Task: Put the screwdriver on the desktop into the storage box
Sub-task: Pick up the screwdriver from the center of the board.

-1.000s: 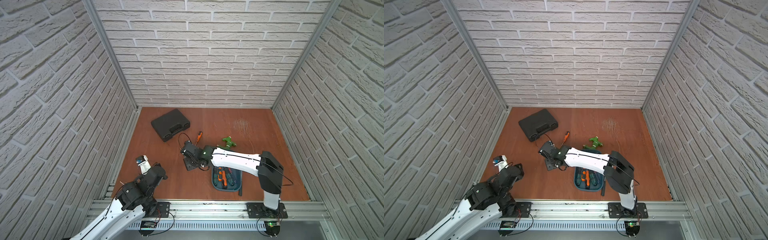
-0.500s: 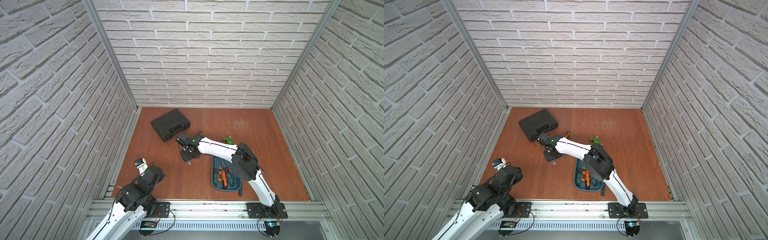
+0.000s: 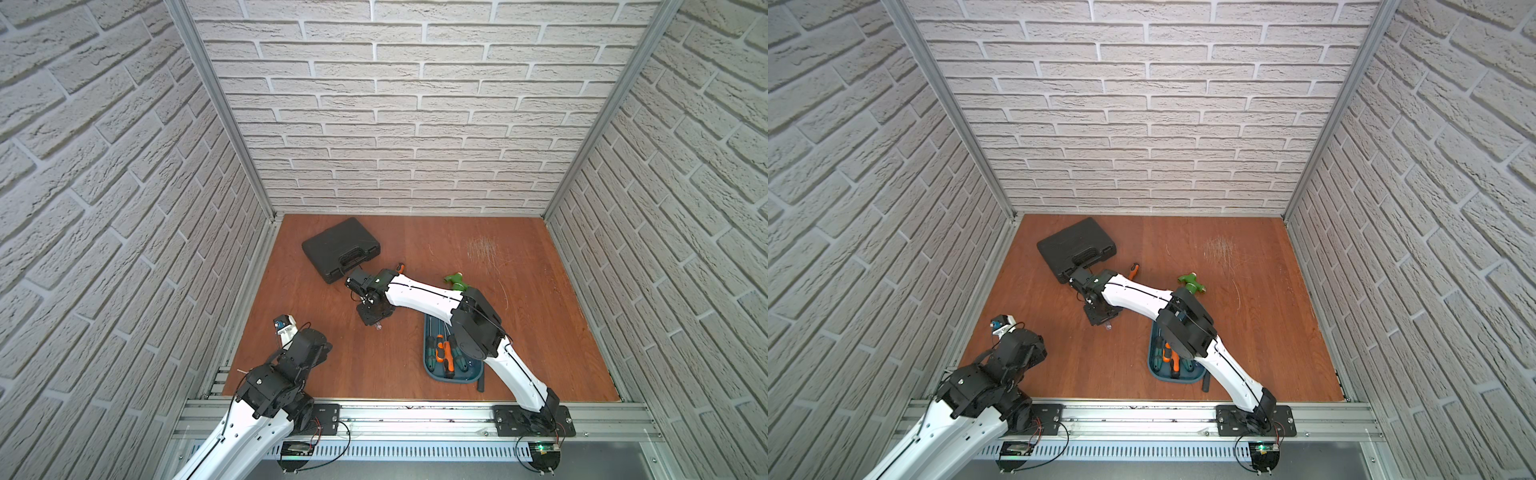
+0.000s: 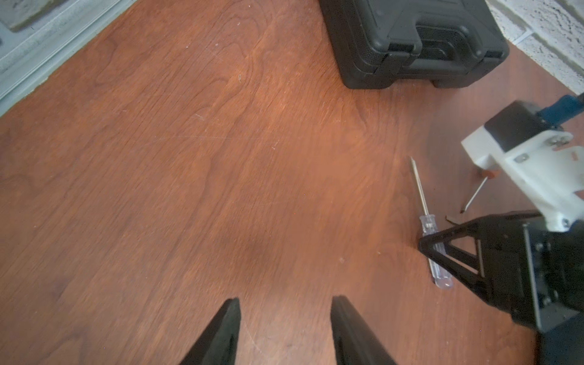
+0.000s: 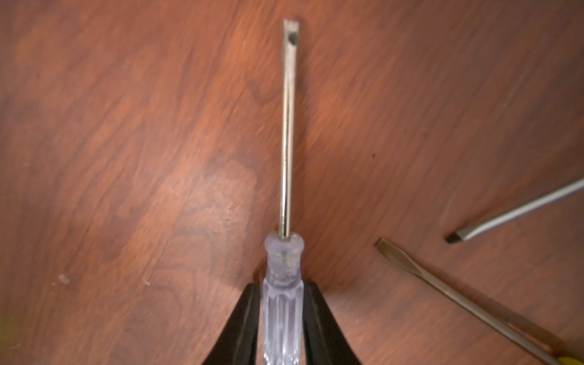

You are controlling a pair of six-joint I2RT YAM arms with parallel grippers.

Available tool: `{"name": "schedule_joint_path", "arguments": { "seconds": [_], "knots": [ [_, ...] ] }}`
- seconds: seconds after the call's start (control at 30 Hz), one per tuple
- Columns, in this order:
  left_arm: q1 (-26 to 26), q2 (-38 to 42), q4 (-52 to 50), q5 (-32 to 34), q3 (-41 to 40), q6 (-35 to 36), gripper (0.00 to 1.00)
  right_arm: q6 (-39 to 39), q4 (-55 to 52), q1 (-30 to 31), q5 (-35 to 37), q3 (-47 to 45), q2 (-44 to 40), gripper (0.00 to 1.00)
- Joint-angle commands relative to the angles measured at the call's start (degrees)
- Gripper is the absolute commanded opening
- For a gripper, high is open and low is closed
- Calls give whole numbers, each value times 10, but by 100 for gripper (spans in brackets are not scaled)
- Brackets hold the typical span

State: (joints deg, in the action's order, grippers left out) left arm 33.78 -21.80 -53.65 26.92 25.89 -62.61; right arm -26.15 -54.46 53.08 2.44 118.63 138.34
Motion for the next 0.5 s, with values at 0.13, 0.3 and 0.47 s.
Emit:
{"name": "schedule_joint_path", "arguments": {
  "seconds": [0.13, 0.3, 0.47],
  "knots": [
    [-6, 2, 12, 2, 11, 14, 52, -4, -25, 7, 10, 11, 8, 15],
    [-7, 5, 2, 1, 21, 14, 51, -13, -18, 17, 19, 8, -32, 5],
    [-7, 11, 3, -6, 25, 11, 51, -43, 19, 25, 52, -71, -161, 4]
  ]
}}
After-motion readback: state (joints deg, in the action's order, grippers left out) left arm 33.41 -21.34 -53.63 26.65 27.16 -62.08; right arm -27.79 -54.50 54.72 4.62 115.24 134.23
